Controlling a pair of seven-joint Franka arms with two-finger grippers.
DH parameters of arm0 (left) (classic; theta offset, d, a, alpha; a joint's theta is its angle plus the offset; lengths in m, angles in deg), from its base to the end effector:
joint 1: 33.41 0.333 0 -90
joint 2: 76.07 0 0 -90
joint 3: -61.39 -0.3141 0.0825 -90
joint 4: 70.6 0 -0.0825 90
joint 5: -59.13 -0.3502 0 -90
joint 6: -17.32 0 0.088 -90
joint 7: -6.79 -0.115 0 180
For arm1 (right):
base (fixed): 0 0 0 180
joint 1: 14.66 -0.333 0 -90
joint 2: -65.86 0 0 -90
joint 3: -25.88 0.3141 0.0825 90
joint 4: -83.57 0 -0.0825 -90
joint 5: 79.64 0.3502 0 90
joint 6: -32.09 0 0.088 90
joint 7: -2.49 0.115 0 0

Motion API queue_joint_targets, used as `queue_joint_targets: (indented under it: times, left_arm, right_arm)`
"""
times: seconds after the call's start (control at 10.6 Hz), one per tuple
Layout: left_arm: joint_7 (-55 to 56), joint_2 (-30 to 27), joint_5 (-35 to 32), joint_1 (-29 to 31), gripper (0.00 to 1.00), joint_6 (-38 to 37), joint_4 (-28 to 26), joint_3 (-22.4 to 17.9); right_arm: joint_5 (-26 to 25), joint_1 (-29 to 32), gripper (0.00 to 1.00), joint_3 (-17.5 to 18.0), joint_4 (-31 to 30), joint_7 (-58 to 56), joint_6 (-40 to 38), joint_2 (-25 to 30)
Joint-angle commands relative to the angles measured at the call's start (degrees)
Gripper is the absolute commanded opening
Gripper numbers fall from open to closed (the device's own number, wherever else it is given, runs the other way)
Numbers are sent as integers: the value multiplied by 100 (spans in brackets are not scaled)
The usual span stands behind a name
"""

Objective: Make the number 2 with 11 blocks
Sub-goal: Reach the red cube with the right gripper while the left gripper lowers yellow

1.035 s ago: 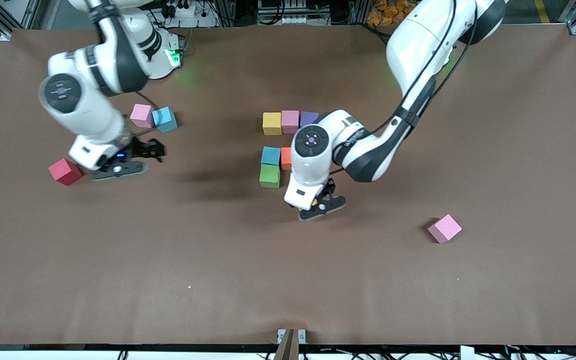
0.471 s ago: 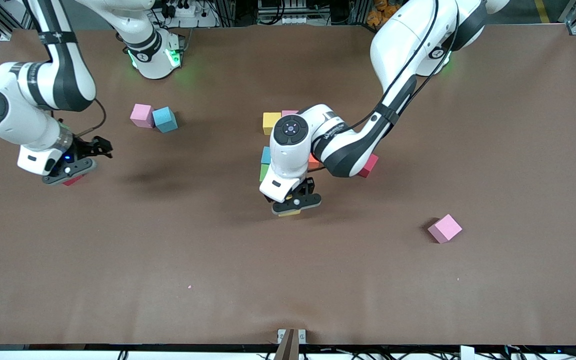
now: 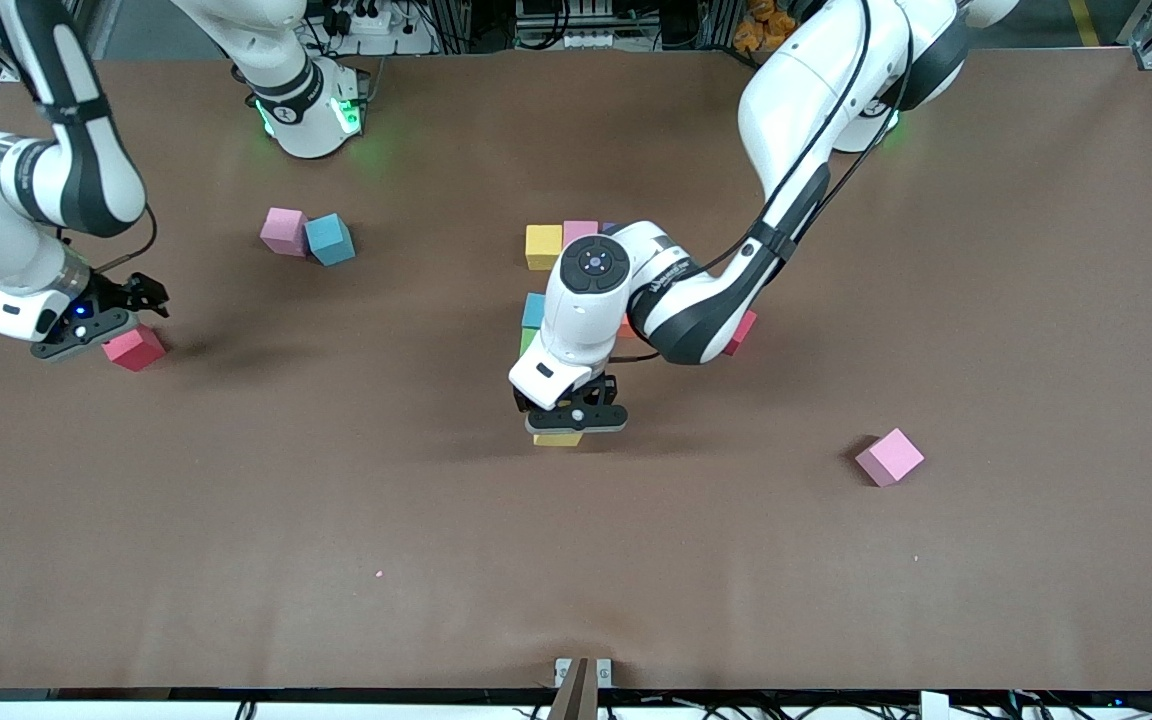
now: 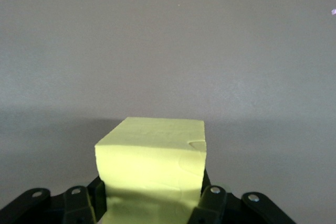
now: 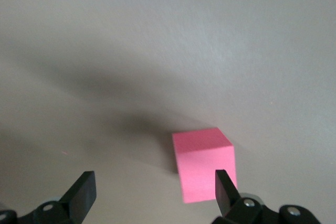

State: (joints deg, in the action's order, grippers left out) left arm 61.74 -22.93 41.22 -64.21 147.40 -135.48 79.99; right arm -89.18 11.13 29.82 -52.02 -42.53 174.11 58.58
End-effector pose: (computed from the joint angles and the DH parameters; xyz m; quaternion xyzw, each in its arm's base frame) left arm 0.5625 -0.5123 0.2896 0.9911 0.0404 0.0858 0.0930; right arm 0.4502 -0.1807 0.2886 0.9632 0.2645 -0.0314 0.0348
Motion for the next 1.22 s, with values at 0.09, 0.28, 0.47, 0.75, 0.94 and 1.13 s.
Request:
queue_joint_targets:
  times: [0.09,0.28,0.47,0.75,0.94,1.13]
  left_arm:
    - [-853,144,1225,4,6,34,169,-31]
    - [-889,205,1254,-23,5,-9,151,-58]
    - [-1397,276,1290,4,2,-53,160,-49]
    - [-1399,373,1290,-23,3,-45,169,-49]
    - [-1434,390,1290,-31,3,-45,160,-49]
    - [-1487,390,1290,-31,3,-45,151,-32]
  right_arm:
    - [-425,330,100,107,146,-402,448,-405]
    - [-759,330,100,107,331,-402,449,-527]
    - [-778,452,100,99,437,-420,536,-887]
    - [-795,655,100,107,559,-437,642,-1222]
    - [-795,734,100,107,604,-542,677,-1319]
    - [-787,744,100,107,700,-552,677,-1451]
